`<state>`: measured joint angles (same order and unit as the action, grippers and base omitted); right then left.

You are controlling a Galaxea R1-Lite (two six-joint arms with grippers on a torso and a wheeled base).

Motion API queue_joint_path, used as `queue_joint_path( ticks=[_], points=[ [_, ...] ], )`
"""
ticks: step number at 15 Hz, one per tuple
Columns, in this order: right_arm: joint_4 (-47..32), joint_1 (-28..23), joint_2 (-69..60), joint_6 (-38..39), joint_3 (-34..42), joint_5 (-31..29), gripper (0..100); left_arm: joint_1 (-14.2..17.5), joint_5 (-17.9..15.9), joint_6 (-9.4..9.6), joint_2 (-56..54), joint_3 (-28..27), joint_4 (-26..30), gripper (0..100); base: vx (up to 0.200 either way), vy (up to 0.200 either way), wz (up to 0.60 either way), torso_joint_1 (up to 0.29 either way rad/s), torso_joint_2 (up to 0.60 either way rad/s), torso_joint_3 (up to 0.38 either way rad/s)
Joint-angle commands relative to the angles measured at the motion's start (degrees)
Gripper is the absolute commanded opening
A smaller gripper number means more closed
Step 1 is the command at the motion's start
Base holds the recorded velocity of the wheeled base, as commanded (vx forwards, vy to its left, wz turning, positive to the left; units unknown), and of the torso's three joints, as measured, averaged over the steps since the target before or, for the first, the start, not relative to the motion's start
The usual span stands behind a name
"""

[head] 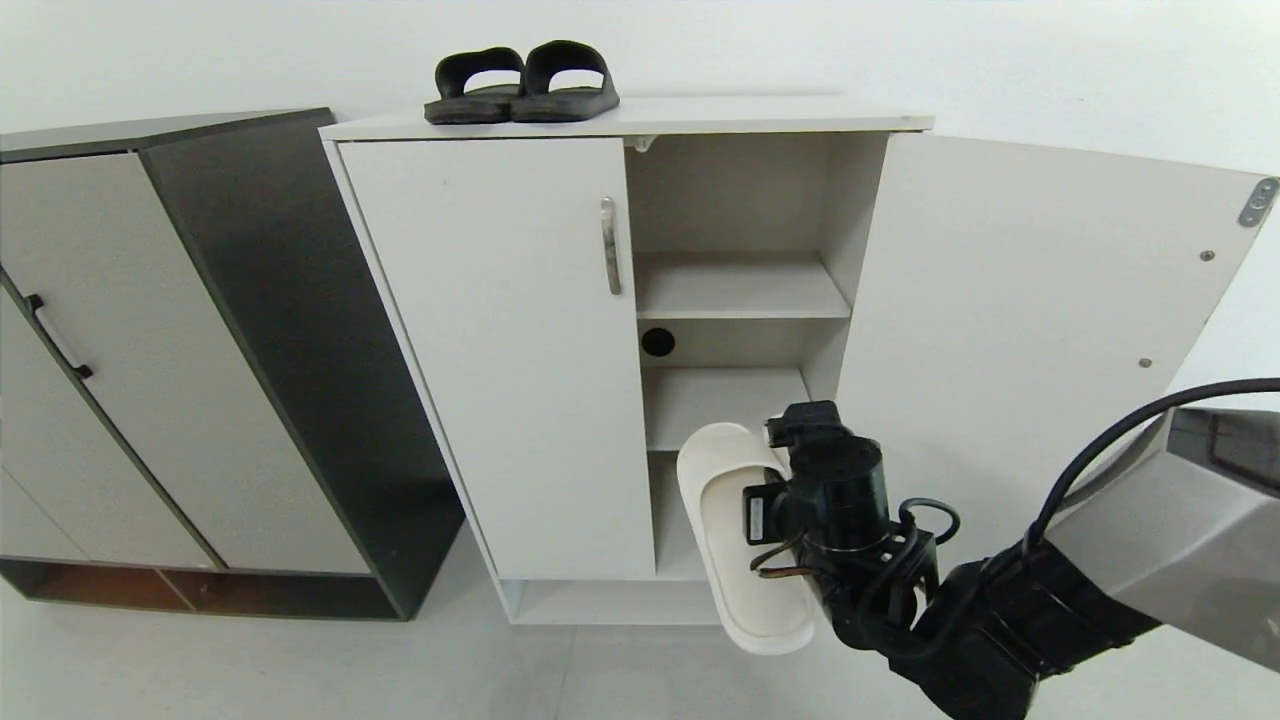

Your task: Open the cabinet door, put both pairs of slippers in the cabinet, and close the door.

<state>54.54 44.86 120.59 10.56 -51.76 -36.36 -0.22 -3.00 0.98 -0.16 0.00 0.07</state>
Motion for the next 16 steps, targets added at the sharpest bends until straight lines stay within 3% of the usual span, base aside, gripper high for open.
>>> queue_joint_path(
  ticks=[1,11,16],
  points=[
    [-0.14,-1.00,3.69,-0.01,-4.05,-0.11,0,0.04,0.01,-0.01,0.16,0.00,0.01,0,0.000,0.000,0.00,0.000,0.00,0.000],
    [-0.14,0.75,9.93,2.71,-10.47,0.15,0,0.04,-0.08,0.26,0.16,0.00,0.01,0,0.000,0.000,0.00,0.000,0.00,0.000],
    [-2.60,0.75,10.10,1.31,-12.22,-0.37,0,0.04,-0.08,0.26,0.16,0.00,0.01,0,0.000,0.000,0.00,0.000,0.00,-0.164]
  ],
)
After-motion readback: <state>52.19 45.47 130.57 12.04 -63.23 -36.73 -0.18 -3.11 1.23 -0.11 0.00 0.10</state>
